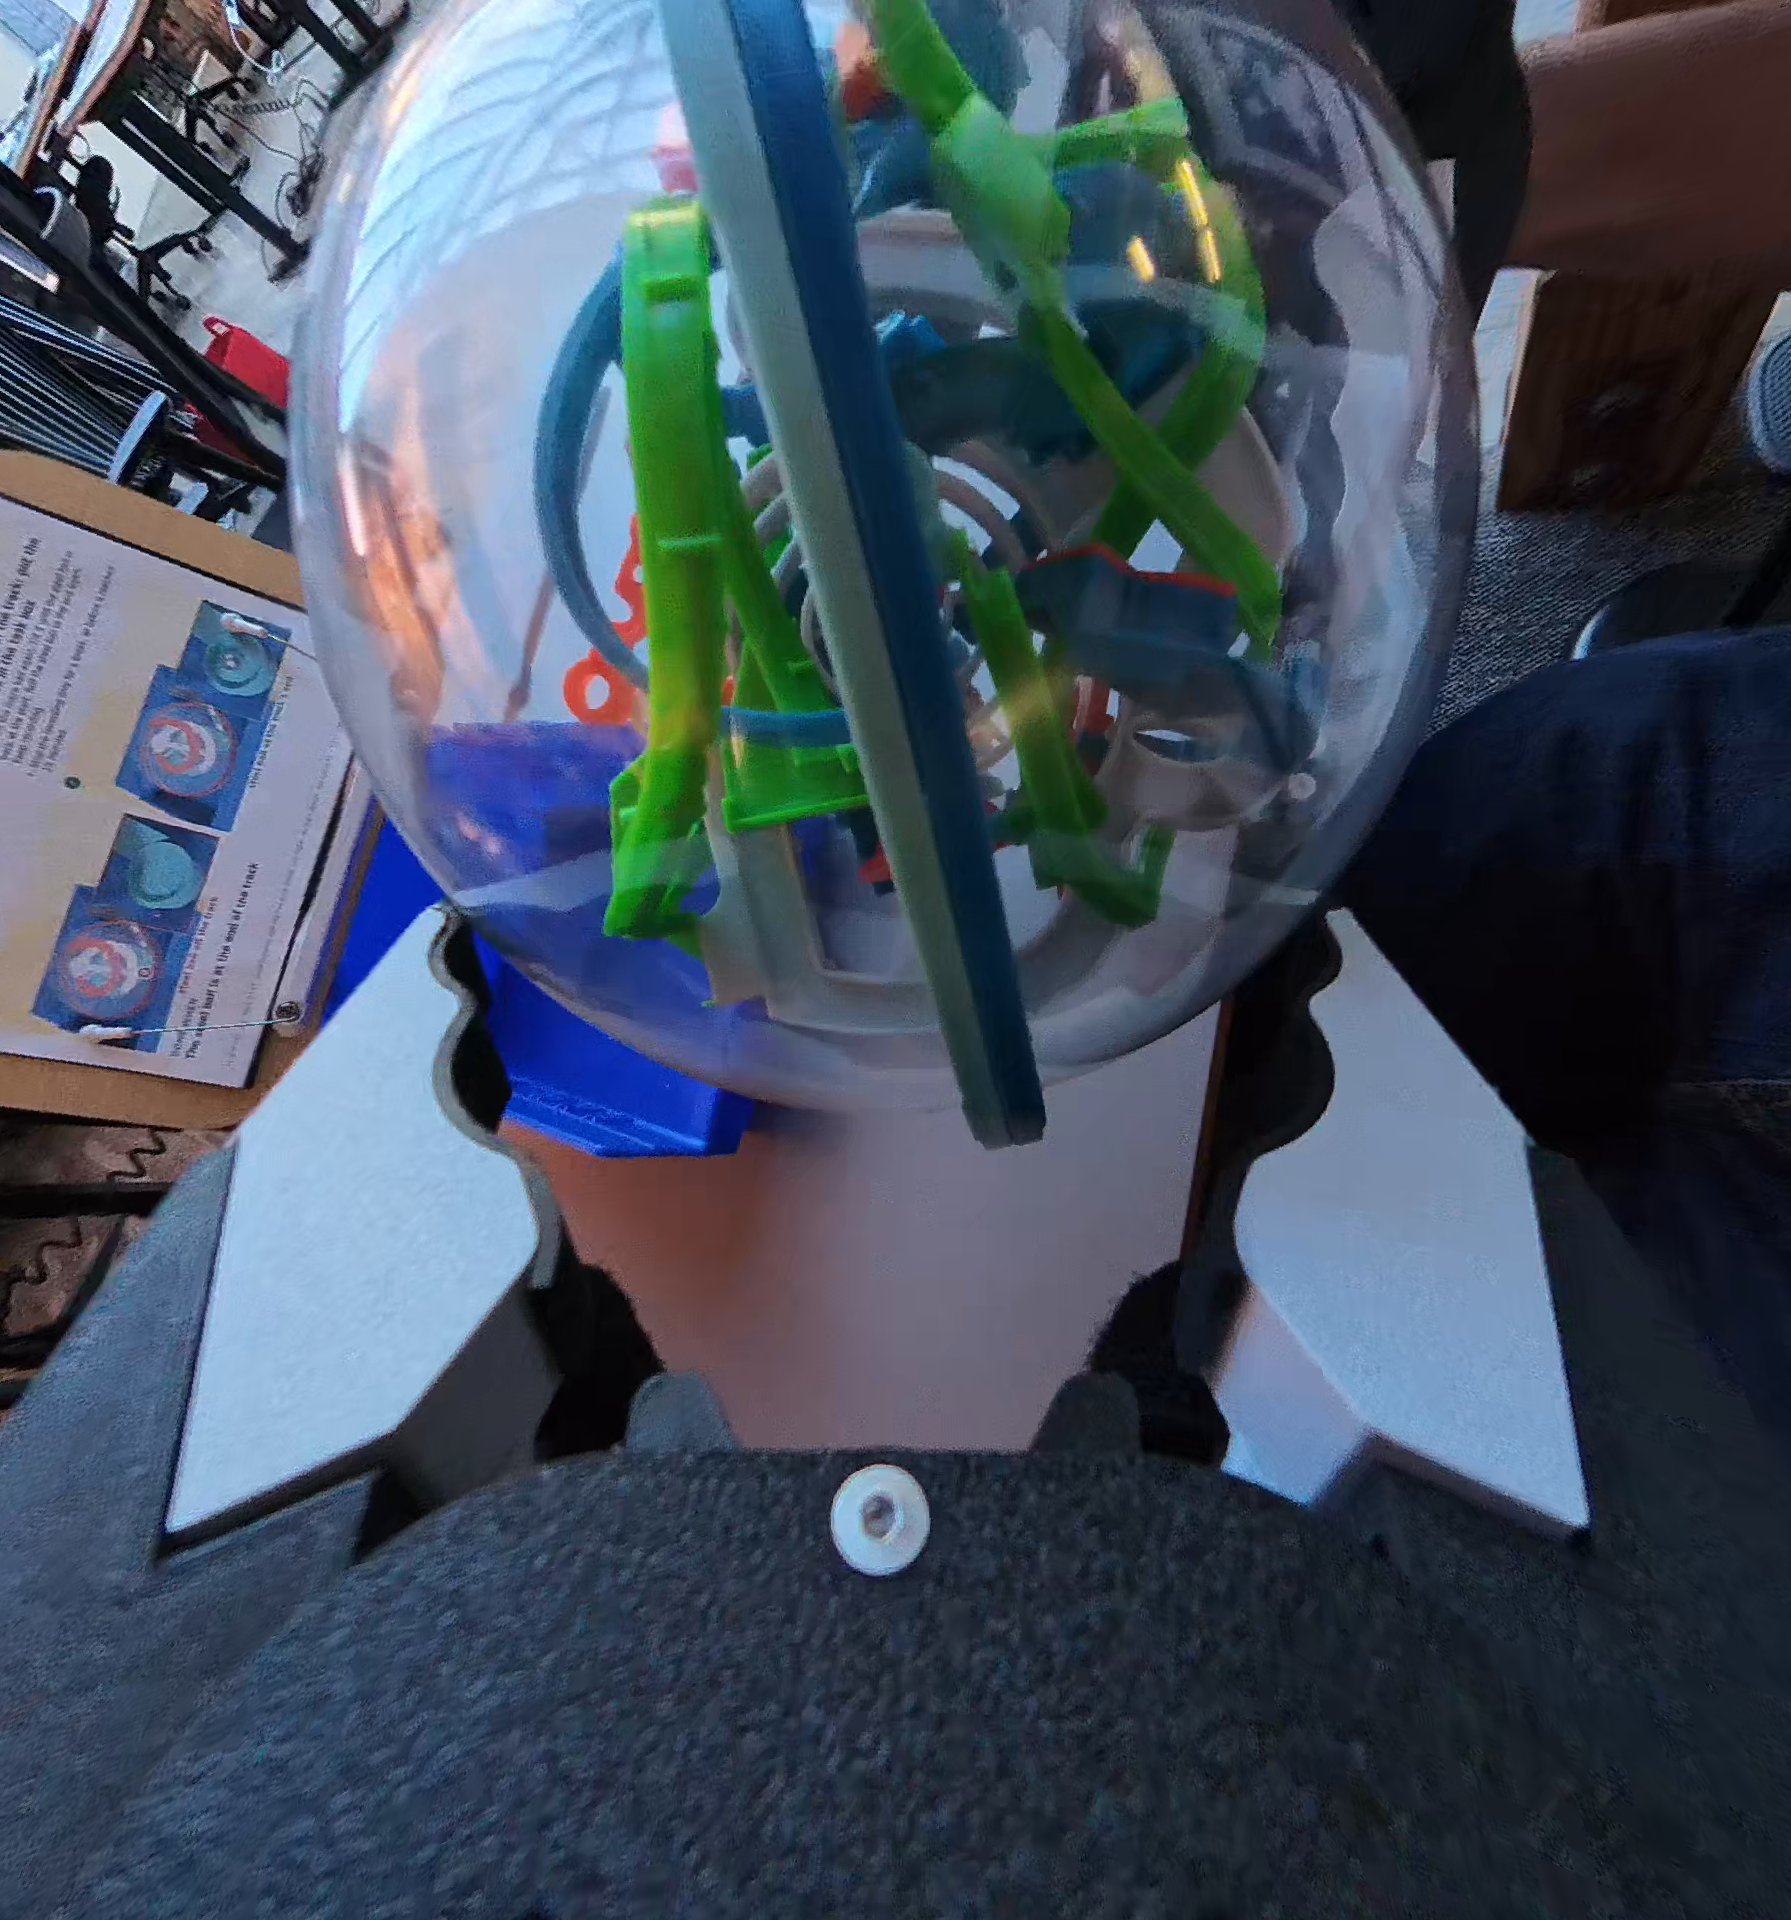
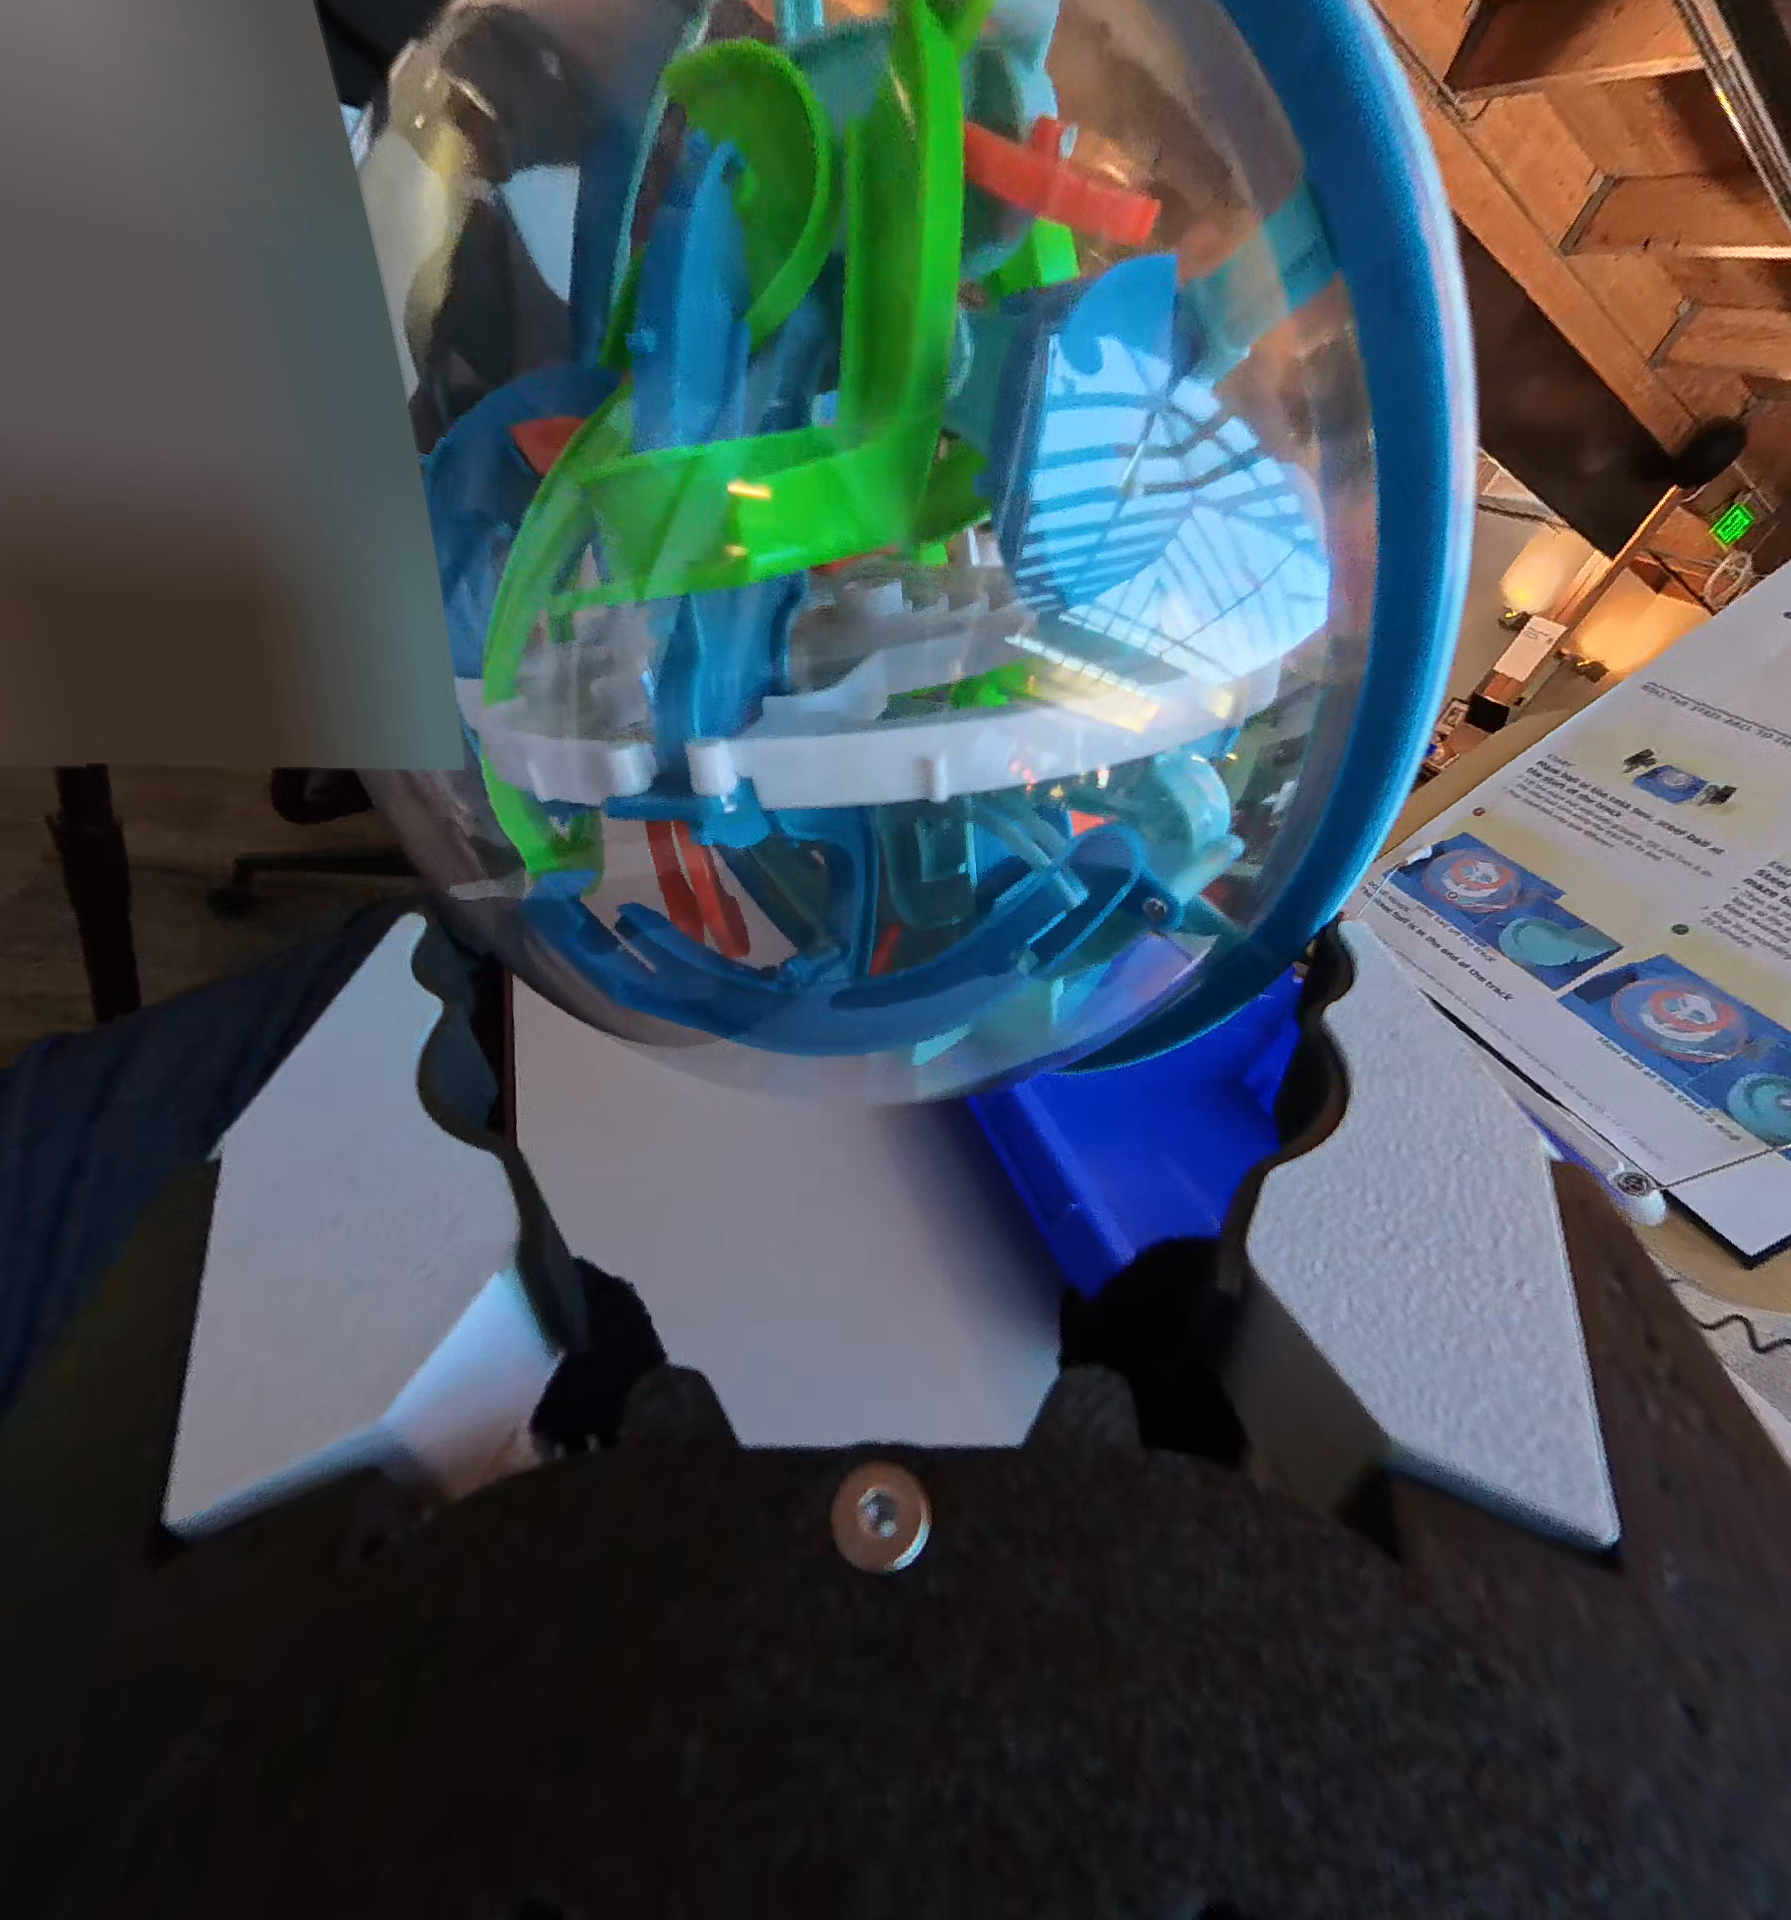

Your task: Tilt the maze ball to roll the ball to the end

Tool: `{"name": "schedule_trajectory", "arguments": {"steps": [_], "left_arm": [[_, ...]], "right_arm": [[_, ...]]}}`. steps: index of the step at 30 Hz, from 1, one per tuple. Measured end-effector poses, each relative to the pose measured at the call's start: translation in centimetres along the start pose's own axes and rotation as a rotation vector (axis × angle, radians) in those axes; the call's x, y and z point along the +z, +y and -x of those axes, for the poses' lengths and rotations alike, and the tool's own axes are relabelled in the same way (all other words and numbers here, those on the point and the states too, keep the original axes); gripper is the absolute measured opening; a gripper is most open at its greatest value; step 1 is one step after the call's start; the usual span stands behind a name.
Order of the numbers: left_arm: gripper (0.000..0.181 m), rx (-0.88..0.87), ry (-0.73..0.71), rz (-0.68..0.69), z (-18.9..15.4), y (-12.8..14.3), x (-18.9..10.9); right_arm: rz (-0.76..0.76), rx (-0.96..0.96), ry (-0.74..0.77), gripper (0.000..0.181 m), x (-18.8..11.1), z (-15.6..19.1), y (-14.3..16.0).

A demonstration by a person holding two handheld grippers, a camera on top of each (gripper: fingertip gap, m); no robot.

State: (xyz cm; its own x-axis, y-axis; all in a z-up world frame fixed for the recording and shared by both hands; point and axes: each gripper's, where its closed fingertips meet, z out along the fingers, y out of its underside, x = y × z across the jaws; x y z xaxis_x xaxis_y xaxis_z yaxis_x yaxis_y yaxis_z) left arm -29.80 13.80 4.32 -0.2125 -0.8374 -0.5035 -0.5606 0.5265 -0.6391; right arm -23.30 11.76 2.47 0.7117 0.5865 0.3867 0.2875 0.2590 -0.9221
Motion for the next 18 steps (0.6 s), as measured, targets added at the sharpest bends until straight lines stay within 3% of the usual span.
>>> {"name": "schedule_trajectory", "arguments": {"steps": [13,18], "left_arm": [[0.147,0.006,0.003,0.105,0.3,0.9,0.6],[0.147,-0.059,0.062,0.082,0.4,0.9,0.8]], "right_arm": [[0.019,0.071,-0.019,0.151,0.9,0.1,2.1],[-0.018,0.121,-0.031,0.152,0.7,0.0,1.5]]}}
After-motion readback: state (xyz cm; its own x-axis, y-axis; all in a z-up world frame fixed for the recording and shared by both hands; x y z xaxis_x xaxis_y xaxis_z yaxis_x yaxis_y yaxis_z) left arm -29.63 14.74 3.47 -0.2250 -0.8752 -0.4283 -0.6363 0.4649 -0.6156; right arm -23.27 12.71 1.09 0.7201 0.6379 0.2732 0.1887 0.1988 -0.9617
